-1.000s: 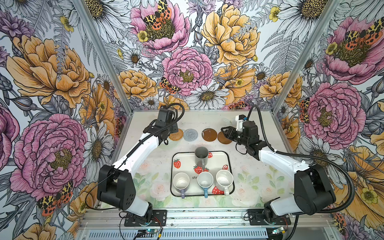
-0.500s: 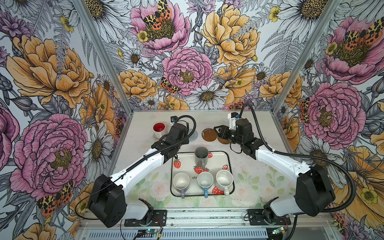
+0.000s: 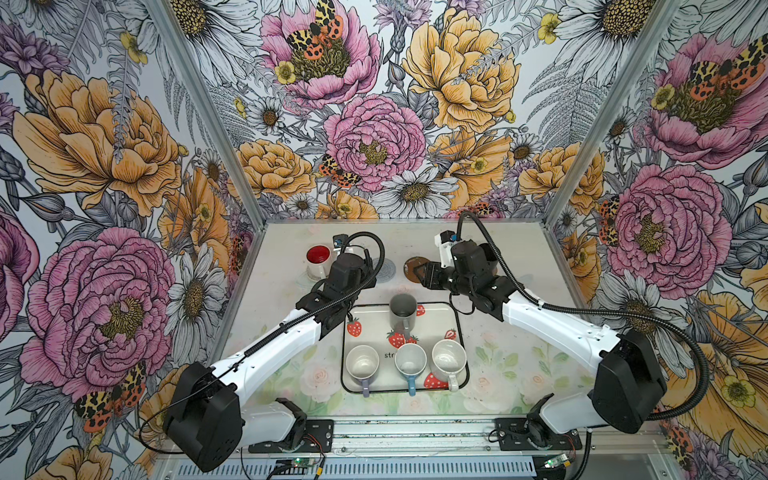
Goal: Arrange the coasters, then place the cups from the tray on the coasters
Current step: 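Raise the left gripper off the mug while the right gripper moves over the grey mug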
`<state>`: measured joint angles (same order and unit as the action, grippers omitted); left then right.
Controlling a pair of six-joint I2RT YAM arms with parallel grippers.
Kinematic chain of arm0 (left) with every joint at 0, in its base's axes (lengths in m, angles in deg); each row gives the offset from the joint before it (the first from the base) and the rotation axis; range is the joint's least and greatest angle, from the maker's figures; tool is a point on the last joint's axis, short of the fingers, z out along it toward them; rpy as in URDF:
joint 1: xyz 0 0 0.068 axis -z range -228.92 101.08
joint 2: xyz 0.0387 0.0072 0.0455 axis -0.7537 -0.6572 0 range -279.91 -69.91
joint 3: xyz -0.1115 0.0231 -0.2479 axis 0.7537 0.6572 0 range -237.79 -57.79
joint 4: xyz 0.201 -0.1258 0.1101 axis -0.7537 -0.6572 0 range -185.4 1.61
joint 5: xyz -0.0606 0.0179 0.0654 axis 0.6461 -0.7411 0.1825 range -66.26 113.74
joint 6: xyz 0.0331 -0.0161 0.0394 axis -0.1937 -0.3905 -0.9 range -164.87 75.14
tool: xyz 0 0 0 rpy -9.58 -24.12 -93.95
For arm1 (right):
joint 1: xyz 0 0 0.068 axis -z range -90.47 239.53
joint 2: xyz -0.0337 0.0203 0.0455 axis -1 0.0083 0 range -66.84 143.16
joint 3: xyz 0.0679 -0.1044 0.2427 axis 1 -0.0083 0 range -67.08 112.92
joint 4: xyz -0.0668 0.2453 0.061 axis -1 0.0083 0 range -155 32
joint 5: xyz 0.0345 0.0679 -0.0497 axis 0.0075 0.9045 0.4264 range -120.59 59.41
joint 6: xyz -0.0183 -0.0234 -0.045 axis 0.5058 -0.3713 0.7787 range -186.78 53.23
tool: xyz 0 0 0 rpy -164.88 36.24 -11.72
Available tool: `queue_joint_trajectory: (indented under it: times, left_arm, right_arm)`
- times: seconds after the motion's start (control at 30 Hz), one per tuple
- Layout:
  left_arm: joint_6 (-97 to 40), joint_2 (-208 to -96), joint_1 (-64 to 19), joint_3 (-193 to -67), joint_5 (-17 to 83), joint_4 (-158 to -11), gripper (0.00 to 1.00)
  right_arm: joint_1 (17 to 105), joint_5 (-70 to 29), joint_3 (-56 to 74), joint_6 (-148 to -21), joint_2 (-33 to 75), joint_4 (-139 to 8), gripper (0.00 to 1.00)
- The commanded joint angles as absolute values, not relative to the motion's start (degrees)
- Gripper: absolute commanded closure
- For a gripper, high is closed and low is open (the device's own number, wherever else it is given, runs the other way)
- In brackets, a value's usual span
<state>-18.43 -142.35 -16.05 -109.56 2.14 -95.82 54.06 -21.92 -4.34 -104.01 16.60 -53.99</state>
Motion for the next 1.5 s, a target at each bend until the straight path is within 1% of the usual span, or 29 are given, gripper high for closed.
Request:
queue_joint_trajectory:
  times: [0.0, 0.33, 0.57, 0.97, 1.47]
  left_arm:
    - [-19.8, -140.4, -16.9, -108.0, 3.2, -93.1, 0.43]
    - [-19.7, -138.7, -19.3, -105.7, 3.6, -92.5, 0.41]
    - [-19.4, -138.5, -19.7, -105.3, 4.3, -92.2, 0.41]
    - [-19.5, -138.6, -19.8, -105.3, 5.3, -92.4, 0.41]
    - [-19.7, -139.0, -19.8, -105.5, 6.2, -92.5, 0.40]
  right_arm:
    - [52.4, -25.6, -2.3, -101.3, 15.4, -48.2, 0.56]
    - [49.0, -28.6, -3.0, -97.8, 11.4, -38.7, 0.55]
    - [45.9, -30.0, -4.4, -98.0, 10.9, -34.5, 0.49]
    - [40.9, -30.1, -5.5, -99.9, 13.3, -32.1, 0.48]
    - [38.6, -28.8, -3.0, -100.3, 21.5, -32.1, 0.45]
